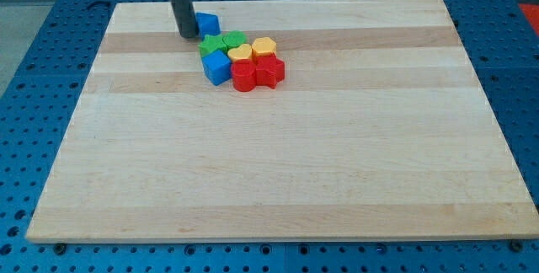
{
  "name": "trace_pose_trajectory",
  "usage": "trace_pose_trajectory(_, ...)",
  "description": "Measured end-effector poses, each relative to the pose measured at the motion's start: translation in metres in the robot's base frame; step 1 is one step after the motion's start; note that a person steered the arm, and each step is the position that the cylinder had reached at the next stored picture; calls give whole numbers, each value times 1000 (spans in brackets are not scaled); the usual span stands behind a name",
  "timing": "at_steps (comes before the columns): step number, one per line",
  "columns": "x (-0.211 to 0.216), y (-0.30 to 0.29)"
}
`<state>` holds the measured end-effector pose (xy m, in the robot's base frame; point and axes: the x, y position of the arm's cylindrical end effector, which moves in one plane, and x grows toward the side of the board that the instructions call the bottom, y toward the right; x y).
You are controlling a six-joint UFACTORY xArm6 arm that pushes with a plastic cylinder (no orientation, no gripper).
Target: Slide the blue triangle towards yellow hexagon
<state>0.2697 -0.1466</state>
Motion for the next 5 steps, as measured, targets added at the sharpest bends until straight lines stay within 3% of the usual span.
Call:
trace_pose_trajectory(3, -18, -44)
trace_pose_trajectory(5, -19, 11)
